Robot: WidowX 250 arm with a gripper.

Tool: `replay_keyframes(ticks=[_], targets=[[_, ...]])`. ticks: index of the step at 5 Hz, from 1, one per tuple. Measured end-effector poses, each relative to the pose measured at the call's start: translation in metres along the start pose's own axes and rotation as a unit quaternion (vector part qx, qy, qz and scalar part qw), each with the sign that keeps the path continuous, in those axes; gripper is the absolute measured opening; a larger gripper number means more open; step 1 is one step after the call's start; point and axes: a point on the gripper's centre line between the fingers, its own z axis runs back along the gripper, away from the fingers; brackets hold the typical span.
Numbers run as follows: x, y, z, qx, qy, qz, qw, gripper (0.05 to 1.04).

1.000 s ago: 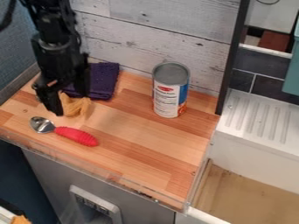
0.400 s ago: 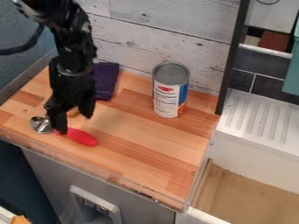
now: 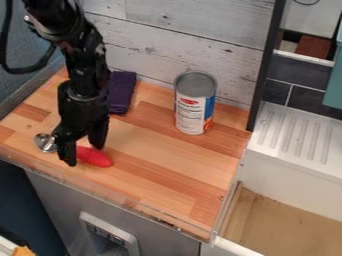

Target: Moved the red spoon from the left-bottom to the right-bottom side of the table

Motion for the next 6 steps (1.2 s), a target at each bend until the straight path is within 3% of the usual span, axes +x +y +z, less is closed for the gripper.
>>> replay_keyframes(ticks=[1,3,5,6], targets=[[0.002,-0.003,-0.002,-0.014,0.009,0.002,0.9999,0.945],[-0.001,0.0,-0.004,-0.025,0.003,0.001,0.9997,0.388],[-0.006,0.01,0.004,-0.03,0.001,-0.008,0.9995,0.366],[-0.006,0.009,0.034,-0.063,-0.006,-0.012,0.9979,0.366]])
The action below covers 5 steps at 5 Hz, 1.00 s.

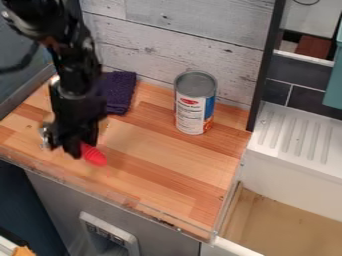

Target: Moved the red spoon from the left-bottom to the right-bottom side of the table

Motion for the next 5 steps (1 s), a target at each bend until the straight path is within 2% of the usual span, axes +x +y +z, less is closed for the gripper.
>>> replay_keyframes(ticks=[1,2,3,4,5], targets=[[-0.017,-0.011,0.023,-0.032,0.001,-0.054,0.9981,0.366],[-0.047,-0.026,0.04,-0.046,-0.007,-0.149,0.9877,0.366],[-0.088,-0.042,0.049,-0.056,-0.019,-0.275,0.9597,0.366],[-0.117,-0.05,0.054,-0.068,-0.029,-0.38,0.9219,0.366],[-0.147,-0.056,0.057,-0.074,-0.046,-0.489,0.8676,0.366]])
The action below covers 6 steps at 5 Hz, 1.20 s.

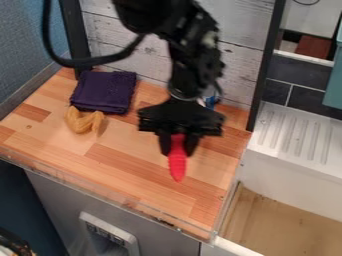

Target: Moved the red spoon from the left-bottom to the right-bottom side of the table

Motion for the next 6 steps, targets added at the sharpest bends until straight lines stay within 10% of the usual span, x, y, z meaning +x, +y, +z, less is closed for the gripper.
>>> replay_keyframes(ticks=[2,6], targets=[[-0.005,-0.011,-0.028,0.017,0.035,-0.123,0.9916,0.366],[0.001,-0.021,-0.07,0.033,0.06,-0.162,0.9844,0.435]])
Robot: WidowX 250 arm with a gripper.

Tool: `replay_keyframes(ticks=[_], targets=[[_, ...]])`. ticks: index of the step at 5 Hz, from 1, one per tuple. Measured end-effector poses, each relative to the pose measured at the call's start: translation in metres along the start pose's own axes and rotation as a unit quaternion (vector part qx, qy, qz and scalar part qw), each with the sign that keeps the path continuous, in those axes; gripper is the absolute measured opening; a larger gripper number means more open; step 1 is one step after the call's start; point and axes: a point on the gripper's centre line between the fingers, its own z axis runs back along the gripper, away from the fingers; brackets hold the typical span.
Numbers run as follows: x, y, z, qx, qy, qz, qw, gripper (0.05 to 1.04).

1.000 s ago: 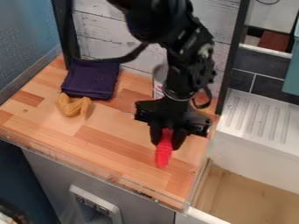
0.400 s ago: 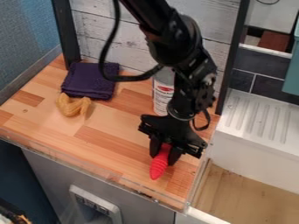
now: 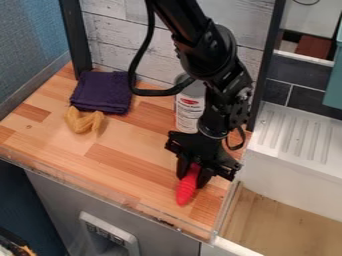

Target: Moved the red spoon from the left-bottom to the right-bottom side of the table

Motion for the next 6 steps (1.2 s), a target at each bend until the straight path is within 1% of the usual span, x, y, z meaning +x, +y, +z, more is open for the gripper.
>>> replay_keyframes(ticks=[1,2,3,4,5,6], targets=[[0.001,-0.001,0.001,-0.001,0.009,0.013,0.9999,0.718],[0.001,0.0,0.002,0.0,0.011,0.018,0.9998,0.956],[-0.002,0.003,0.003,-0.008,0.017,0.019,0.9996,0.999],[0.0,0.009,0.032,-0.014,-0.009,0.045,0.9988,0.999],[0.0,0.016,0.057,-0.034,-0.038,0.055,0.9972,0.999],[0.001,0.018,0.059,-0.035,-0.041,0.056,0.997,0.999]])
